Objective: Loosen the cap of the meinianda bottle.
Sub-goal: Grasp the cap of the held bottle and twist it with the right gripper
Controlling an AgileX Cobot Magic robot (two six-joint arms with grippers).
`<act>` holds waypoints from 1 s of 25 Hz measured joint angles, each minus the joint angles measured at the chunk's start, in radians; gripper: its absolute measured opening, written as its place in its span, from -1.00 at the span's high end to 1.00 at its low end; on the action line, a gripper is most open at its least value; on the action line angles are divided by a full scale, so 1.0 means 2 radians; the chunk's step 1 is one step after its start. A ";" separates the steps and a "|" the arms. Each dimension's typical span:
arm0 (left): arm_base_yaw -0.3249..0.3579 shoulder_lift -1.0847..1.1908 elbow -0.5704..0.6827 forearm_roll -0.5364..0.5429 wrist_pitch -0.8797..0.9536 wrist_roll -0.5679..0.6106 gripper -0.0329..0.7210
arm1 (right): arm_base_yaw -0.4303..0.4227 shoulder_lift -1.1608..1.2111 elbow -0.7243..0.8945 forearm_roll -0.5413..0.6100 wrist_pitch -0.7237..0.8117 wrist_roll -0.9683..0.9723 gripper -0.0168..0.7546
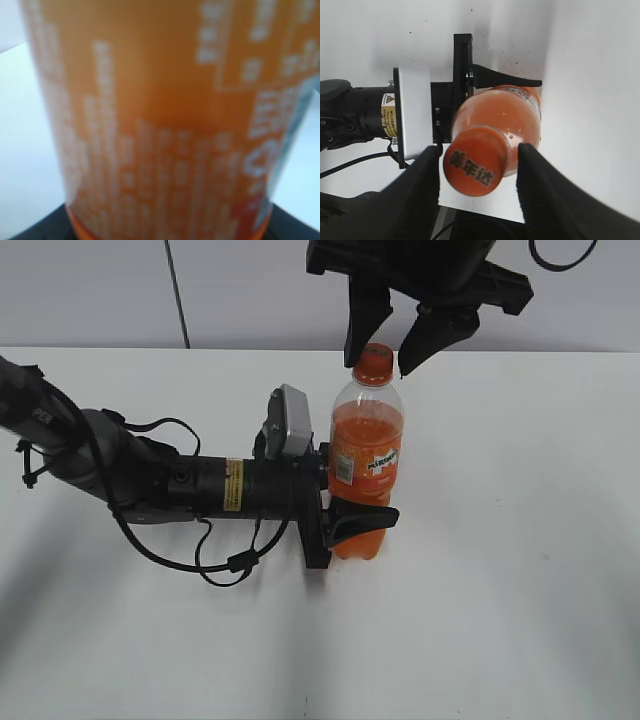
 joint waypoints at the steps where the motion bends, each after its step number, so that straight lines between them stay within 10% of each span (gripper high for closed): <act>1: 0.000 0.000 0.000 0.000 0.000 0.000 -0.13 | 0.000 0.000 0.000 0.000 0.000 -0.001 -0.01; 25: 0.000 0.000 0.000 0.000 0.001 0.000 -0.13 | 0.013 0.001 0.000 -0.031 0.000 -0.012 -0.01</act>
